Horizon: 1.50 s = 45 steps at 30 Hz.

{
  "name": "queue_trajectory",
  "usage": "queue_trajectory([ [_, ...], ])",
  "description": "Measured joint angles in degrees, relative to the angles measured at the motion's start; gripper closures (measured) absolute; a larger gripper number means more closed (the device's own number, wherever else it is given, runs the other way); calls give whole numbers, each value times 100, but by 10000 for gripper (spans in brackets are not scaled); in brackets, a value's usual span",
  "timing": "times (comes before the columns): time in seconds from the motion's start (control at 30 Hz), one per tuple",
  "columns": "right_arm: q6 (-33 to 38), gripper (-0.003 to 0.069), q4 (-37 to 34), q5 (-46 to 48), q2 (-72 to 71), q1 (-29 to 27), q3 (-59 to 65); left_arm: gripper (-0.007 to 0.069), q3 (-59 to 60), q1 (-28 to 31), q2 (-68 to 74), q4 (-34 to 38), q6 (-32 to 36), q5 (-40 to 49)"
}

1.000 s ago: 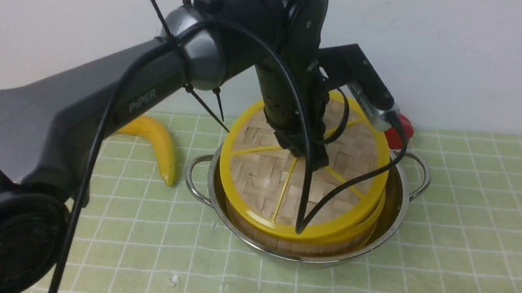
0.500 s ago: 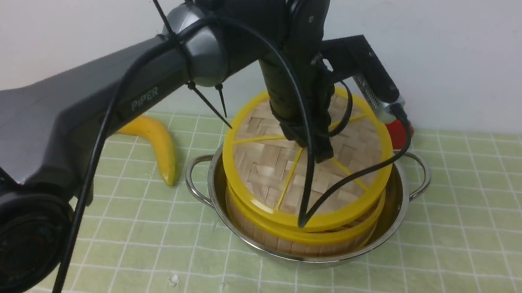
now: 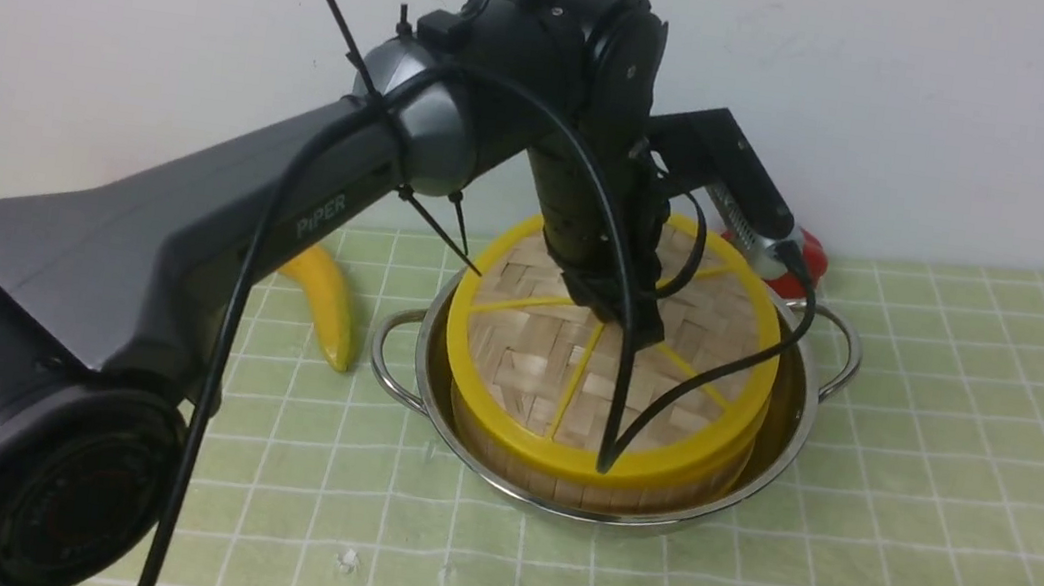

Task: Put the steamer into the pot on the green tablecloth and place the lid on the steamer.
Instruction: 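Place the yellow bamboo steamer lid onto the steamer in the pot with the left gripper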

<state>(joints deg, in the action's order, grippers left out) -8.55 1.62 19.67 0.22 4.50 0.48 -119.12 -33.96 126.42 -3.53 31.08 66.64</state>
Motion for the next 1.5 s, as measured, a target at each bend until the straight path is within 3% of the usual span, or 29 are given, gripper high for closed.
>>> queue_trajectory([
  [0.63, 0, 416, 0, 0, 0, 0, 0, 504, 0, 0, 0, 12, 878, -156],
  [1.5, 0, 416, 0, 0, 0, 0, 0, 504, 0, 0, 6, 13, 1333, -287],
])
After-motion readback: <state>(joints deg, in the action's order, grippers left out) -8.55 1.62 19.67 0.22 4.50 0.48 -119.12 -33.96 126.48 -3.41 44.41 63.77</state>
